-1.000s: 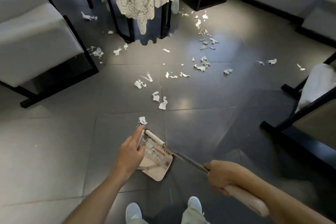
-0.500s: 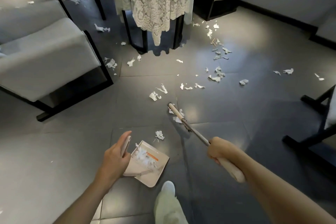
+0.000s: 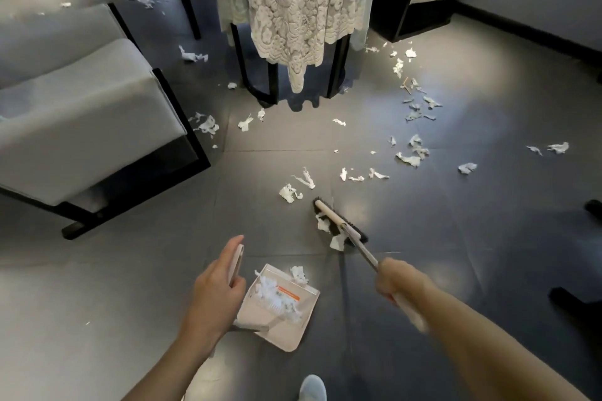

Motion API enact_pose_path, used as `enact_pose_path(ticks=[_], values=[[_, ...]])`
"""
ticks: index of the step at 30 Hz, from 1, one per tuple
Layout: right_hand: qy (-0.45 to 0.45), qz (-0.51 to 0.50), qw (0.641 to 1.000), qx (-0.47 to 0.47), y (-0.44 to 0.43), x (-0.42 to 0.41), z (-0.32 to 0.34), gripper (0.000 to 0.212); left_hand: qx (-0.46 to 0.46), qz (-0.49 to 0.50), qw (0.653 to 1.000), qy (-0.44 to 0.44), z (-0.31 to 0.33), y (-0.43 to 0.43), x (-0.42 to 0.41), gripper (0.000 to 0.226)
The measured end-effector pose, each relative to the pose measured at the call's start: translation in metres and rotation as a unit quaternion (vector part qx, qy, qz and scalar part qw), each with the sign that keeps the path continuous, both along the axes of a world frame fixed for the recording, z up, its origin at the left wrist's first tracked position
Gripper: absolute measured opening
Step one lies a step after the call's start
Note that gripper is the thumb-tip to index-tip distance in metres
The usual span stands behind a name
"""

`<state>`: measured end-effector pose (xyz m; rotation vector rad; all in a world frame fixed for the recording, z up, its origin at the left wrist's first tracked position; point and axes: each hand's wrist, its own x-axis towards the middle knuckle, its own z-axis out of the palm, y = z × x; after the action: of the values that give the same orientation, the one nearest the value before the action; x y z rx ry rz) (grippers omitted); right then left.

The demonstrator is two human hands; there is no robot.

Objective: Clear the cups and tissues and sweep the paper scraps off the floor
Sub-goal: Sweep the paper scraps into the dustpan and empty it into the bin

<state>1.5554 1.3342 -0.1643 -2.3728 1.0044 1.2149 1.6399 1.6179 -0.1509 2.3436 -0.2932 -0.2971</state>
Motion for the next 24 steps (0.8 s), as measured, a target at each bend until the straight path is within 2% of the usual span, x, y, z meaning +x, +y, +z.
enact_pose_path(ticks=[4,10,16,24], values=[[0.038,0.023,0.996,0.072,0.041,-0.011,0.007,0.044,0.016,-0.022,0.999,-0.020,-0.001,-0.024,0.021,0.066],[0.073,0.102,0.981,0.149,0.072,-0.007,0.071,0.039,-0.007,-0.045,0.999,0.011,0.002,-0.028,0.050,0.064],[0.025,0.059,0.989,0.134,0.089,0.015,0.113,0.040,-0.003,-0.085,0.996,0.012,0.009,0.012,0.086,0.066],[-0.047,-0.039,0.992,0.111,0.079,0.094,0.119,0.044,-0.008,-0.086,0.996,-0.018,0.025,0.030,0.167,0.067]])
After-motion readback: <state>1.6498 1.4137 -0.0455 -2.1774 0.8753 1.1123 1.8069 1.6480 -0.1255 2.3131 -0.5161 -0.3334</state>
